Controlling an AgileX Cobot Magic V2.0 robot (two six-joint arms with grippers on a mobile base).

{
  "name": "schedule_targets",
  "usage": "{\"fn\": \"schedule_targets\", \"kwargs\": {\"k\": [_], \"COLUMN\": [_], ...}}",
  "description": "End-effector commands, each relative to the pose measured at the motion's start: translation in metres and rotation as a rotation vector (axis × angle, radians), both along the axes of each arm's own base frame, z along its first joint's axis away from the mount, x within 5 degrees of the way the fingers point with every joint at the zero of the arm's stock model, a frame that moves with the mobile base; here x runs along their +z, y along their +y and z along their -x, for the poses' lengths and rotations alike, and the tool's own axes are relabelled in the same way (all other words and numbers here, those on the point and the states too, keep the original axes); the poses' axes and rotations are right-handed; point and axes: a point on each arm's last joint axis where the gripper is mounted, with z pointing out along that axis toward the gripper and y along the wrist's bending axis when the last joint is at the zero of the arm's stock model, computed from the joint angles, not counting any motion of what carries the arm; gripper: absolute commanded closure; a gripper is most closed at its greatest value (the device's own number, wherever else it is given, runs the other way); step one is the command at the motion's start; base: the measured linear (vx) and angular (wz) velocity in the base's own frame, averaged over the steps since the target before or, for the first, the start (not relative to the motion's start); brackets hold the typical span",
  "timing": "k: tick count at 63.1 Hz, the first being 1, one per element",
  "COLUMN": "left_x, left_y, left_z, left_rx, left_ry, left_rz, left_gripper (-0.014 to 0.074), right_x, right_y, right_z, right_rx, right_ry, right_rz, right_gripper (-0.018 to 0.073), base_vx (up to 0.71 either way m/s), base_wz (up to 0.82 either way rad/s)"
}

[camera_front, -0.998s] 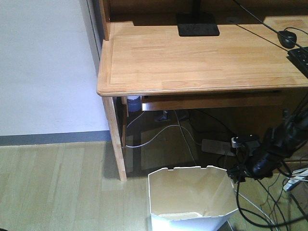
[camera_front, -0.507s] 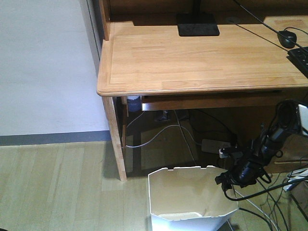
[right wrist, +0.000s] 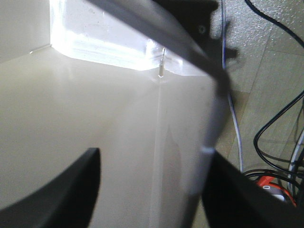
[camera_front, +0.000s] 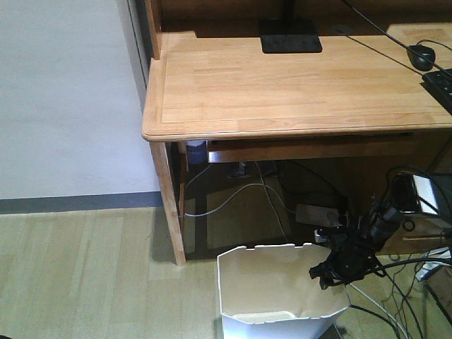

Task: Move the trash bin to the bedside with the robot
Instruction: 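Close the right gripper on the bin rim and lift it slightly, then hold the bin with the right gripper while the base turns away from desk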

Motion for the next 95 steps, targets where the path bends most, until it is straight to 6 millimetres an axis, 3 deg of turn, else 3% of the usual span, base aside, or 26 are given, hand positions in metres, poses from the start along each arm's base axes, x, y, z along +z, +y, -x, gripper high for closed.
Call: {"fn": "schedule_targets", "kwargs": {"k": [1, 13, 32, 49, 79, 95], "left_x": [0.014, 0.014, 0.014, 0.014, 0.014, 0.014], "left_y": [0.000, 0.000, 0.000, 0.000, 0.000, 0.000], "left_z": [0.001, 0.001, 0.001, 0.001, 0.001, 0.001], "left_rx": [-0.004, -0.004, -0.004, -0.004, -0.004, -0.004], "left_ry": [-0.098, -0.098, -0.098, -0.098, -0.098, -0.098], "left_rz": [0.004, 0.004, 0.004, 0.004, 0.004, 0.004], "left_gripper": [0.0603, 0.0603, 0.0603, 0.0603, 0.0603, 0.0603], "right_x": [0.015, 0.011, 0.034, 0.077, 0.168, 0.180], "right_y": [-0.001, 0.001, 0.002, 0.002, 0.009, 0.012], "right_z": [-0.019, -0.021, -0.041, -0.049, -0.011, 0.005], "right_rx": [-0.006, -0.004, -0.024, -0.028, 0.066, 0.073], "right_ry": [-0.023, 0.026, -0.028, -0.128, -0.200, -0.160], "right_rz": [-0.015, -0.044, -0.057, -0.061, -0.106, -0.132], "right_gripper": [0.0293, 0.0575, 0.0568, 0.0566, 0.0566, 0.0566], "base_vx": [0.00, 0.00, 0.00, 0.00, 0.00, 0.00], "base_wz": [0.00, 0.00, 0.00, 0.00, 0.00, 0.00]}}
